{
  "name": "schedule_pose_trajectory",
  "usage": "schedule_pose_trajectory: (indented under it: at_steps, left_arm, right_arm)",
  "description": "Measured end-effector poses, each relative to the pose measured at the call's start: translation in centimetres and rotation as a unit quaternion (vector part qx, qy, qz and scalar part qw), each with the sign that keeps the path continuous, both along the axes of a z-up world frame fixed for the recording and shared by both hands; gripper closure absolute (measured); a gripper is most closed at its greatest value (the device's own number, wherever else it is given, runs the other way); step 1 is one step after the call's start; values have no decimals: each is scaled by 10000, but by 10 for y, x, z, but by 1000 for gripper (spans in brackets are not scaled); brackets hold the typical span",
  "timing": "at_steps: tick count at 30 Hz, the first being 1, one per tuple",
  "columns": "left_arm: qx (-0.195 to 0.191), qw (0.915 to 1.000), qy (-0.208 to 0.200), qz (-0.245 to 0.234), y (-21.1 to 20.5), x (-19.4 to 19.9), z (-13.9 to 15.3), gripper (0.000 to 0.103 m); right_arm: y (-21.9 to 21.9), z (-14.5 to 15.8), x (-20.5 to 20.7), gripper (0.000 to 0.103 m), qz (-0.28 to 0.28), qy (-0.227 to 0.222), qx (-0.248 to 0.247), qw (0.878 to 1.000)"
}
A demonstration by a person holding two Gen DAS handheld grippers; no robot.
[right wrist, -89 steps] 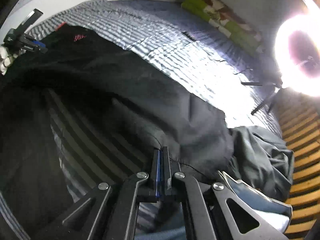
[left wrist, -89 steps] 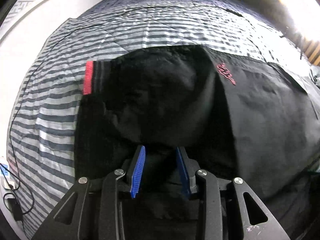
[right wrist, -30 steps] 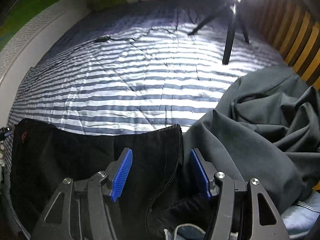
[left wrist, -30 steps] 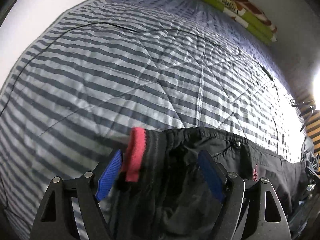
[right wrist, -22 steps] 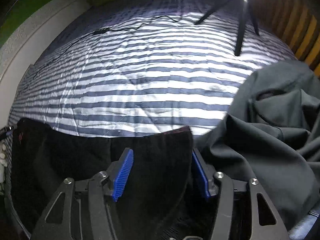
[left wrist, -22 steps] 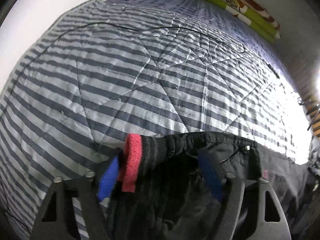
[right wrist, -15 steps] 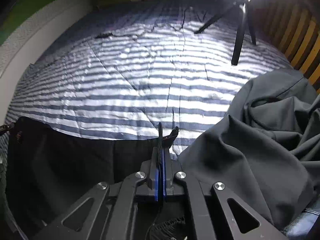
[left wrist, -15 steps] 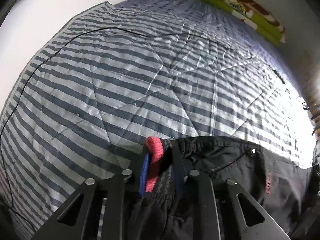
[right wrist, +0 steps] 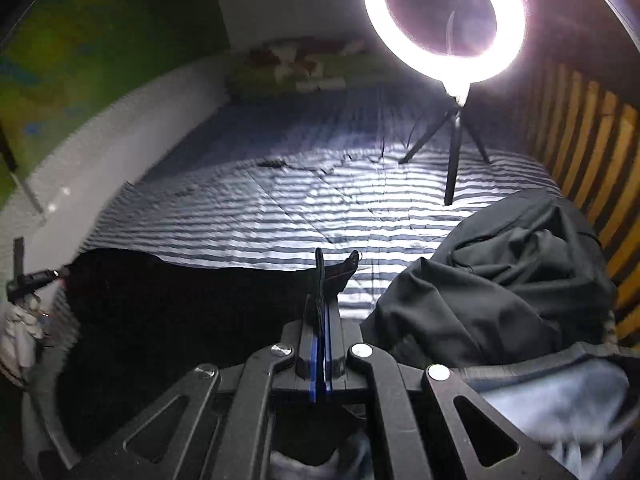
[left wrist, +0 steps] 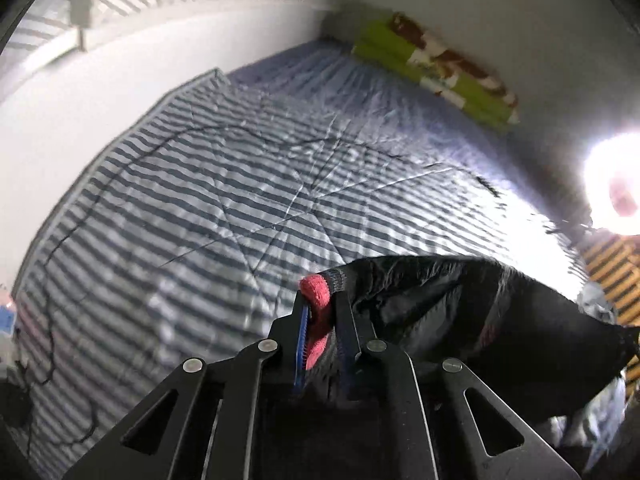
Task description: Fold clothes
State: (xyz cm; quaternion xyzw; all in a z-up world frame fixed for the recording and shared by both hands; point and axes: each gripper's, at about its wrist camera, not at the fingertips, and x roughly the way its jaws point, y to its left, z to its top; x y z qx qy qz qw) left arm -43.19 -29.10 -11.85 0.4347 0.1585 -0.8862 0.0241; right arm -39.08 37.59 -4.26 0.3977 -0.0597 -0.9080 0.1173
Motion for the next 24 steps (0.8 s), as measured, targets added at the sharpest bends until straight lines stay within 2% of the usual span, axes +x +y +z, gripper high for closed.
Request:
schedule_pose_trajectory:
  at_steps: [3,6,9,12,17,19,22,24]
  left_arm:
    - [66,9998,198,-39,-3,53,19,92]
    - [78,9994,314,-75,-7,125,26,93]
    - [-57,9996,240,-151,-5,182,15,93]
    - [-204,9996,-149,-158,-9,235,-16,98]
    - [-228,9974,-672,75,-28,282,-59,103]
    - [-335,9958,-836,173,-36,290,-73,103]
    - [-179,9947,-971,280,-47,301,-80,103]
    - [-89,9953,-950,191,-48,306,-76,103]
  right_arm:
    - [2,20,57,101,105,326,-30,9994]
    - [4,28,117,101,205,524,22,9984]
    - [5,18,172,101,218,561,82,9982]
    - [9,-3,217,101,265,522,95,9982]
    - [9,-51,265,101,273,129,294,9991]
    - [1,-65,274,101,281,42,682,9973]
    - [-10,-82,281,101,444,-163,1003,9938]
    - [-17,-84,287,101,497,-119,1265,9907]
